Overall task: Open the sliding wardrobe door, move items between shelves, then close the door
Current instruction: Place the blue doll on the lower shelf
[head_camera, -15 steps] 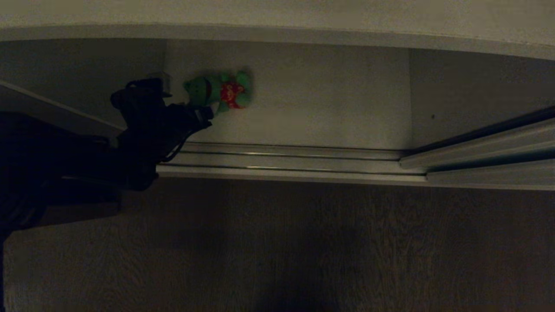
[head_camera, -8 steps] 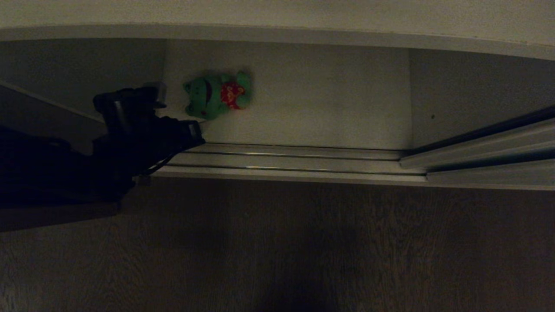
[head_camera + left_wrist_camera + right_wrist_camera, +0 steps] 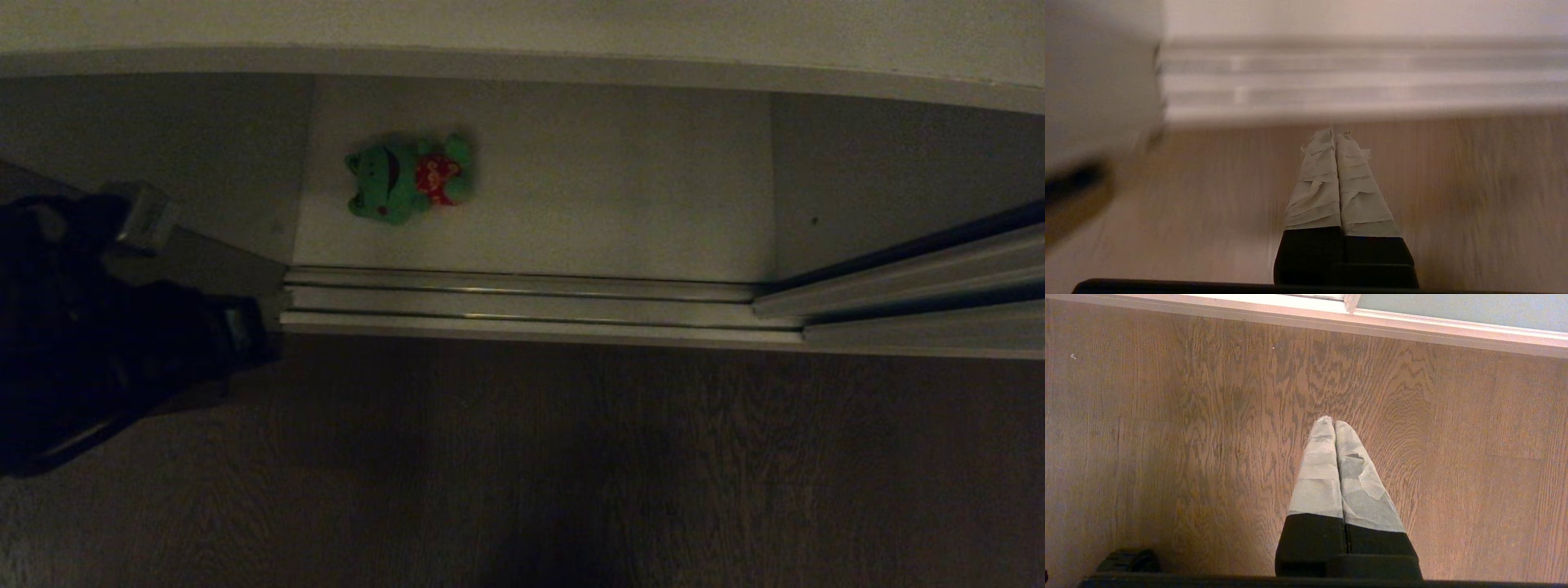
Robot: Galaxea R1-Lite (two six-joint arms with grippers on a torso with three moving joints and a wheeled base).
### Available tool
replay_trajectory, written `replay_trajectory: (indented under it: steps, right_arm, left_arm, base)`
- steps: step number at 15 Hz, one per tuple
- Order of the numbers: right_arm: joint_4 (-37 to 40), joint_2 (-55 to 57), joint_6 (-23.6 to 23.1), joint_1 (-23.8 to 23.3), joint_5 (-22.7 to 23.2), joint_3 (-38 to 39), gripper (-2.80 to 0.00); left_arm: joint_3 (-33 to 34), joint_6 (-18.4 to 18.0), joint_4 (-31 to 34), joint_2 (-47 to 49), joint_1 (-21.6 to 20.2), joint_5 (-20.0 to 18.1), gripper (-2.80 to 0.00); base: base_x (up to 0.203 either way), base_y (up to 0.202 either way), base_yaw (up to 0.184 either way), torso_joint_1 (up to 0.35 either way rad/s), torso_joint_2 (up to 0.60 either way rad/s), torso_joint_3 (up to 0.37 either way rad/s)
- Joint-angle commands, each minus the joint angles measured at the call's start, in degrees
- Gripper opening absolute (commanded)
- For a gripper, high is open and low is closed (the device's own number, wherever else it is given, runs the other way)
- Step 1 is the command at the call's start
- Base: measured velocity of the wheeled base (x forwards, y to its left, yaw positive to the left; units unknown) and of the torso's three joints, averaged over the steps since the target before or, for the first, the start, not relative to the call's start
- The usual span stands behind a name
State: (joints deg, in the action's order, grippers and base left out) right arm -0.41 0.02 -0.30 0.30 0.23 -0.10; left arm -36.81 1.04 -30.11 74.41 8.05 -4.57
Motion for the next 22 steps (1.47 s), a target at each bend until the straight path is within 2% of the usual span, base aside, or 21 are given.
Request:
replay_trajectory:
  steps: [1,6,10,12,14,16,22]
  right_arm:
    - [-0.02,-0.02,-0.05,0.05,0.03,0.02,-2.8]
    - [-0.02,-0.02,-0.05,0.04,0.03,0.02,-2.8]
    - [-0.02,-0.02,-0.05,0.05,0.03,0.07,-2.8]
    - [-0.02,-0.08,-0.05,0.04,0.03,0.09,-2.8]
    - [-0.02,-0.02,-0.05,0.04,0.03,0.02,-2.8]
    - [-0.02,-0.02,-0.05,0.05,0.03,0.02,-2.8]
    - [-0.02,-0.02,-0.05,-0.04,0.03,0.02,-2.8]
  left_arm:
    - [7.18,-0.25,3.28,-17.07,-0.36,0.02,-2.8]
    - [16.36,-1.11,26.23,-50.84,-4.31,0.06,-2.8]
    - [23.86,-3.19,34.92,-69.76,-6.75,-0.74,-2.8]
    - [29.71,-5.88,34.84,-74.72,-7.39,-0.61,-2.8]
    - [36.19,-6.92,31.95,-74.55,-7.75,1.34,-2.8]
    - [36.73,-7.54,30.02,-74.41,-7.87,2.02,-2.8]
    - [36.73,-6.92,30.2,-74.41,-7.87,2.29,-2.8]
  base:
    - [0.0,0.0,0.0,0.0,0.0,0.0]
    - [0.0,0.0,0.0,0.0,0.0,0.0]
    - [0.0,0.0,0.0,0.0,0.0,0.0]
    - [0.0,0.0,0.0,0.0,0.0,0.0]
    - [0.0,0.0,0.0,0.0,0.0,0.0]
    - [0.0,0.0,0.0,0.0,0.0,0.0]
    - [0.0,0.0,0.0,0.0,0.0,0.0]
